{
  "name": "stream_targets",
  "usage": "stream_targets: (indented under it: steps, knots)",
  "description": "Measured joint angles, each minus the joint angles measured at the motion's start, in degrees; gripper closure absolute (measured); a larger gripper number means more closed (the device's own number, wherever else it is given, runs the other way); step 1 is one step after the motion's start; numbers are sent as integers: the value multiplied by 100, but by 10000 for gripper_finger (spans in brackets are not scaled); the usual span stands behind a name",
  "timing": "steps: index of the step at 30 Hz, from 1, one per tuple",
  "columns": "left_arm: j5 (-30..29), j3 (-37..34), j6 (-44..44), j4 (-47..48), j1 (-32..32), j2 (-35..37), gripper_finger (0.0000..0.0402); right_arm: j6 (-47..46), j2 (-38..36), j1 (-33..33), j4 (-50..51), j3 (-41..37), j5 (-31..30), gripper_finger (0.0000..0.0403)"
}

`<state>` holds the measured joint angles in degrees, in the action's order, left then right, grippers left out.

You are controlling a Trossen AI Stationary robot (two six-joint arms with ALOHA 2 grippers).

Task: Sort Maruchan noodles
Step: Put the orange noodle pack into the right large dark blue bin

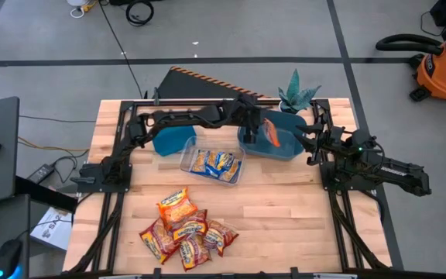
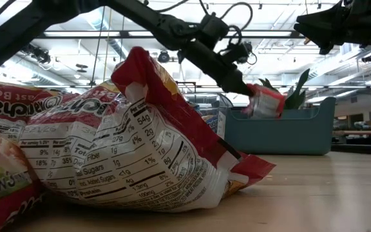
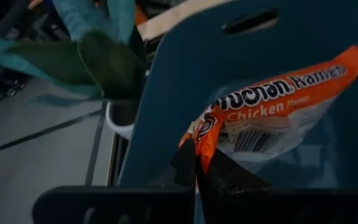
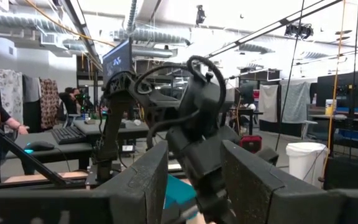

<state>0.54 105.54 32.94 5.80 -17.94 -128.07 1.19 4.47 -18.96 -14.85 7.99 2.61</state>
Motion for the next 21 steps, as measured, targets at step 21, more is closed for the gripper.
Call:
stream_targets:
  steps: [21]
  knots:
    - [-1253,1827,-428,4553,459,70,259,2,0,1,-6,0,-8,250]
